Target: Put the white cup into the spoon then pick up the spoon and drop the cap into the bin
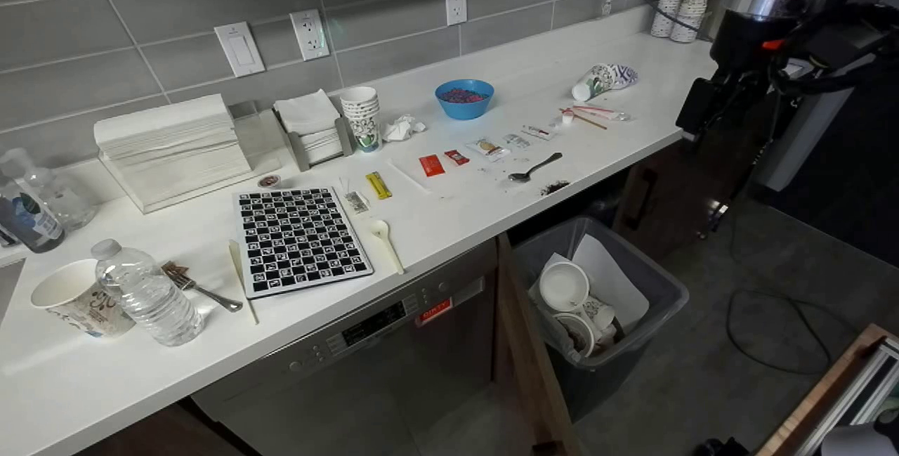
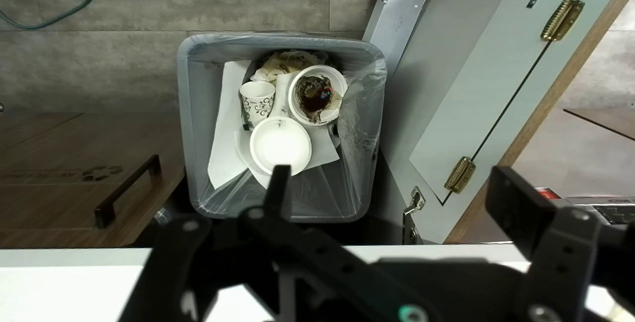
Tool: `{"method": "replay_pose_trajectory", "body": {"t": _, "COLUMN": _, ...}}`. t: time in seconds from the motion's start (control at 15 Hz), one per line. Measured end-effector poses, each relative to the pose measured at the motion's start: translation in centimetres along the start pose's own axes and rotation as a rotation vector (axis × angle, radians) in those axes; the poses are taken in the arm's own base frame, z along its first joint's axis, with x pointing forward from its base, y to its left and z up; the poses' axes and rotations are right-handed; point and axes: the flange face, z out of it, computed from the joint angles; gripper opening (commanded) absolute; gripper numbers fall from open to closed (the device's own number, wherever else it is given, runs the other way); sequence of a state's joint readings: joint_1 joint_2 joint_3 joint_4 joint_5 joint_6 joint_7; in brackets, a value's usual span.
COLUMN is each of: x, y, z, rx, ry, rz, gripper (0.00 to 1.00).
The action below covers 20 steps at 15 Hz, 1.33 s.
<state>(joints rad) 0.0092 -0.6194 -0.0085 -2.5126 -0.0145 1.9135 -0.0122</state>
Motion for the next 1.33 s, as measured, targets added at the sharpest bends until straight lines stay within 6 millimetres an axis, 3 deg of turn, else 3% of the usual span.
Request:
{"method": "replay_pose_trajectory", "body": {"t": 0.2, "x": 0.1, "y": 0.9, "z": 0.2, "rx": 0.002, "ry": -0.006, "rz": 0.077, "gripper": 1.00}}
{"method": "replay_pose_trajectory", "body": {"t": 0.53, "x": 2.3, "y": 7.6, "z": 1.3, "rx": 0.029, "ry": 0.046, "rz": 0.306, "gripper": 1.00}}
{"method": "replay_pose_trajectory", "body": {"t": 0.8, "x": 5.5, "y": 11.2, "z": 1.9, "rx": 0.017, "ry": 0.135, "rz": 0.369, "gripper": 1.00}}
{"method": "replay_pose_trajectory", "body": {"t": 1.33, "x": 14.0, "y": 13.2, "z": 2.4, "rx": -0.026, "ry": 0.173, "rz": 0.319, "gripper": 1.00}}
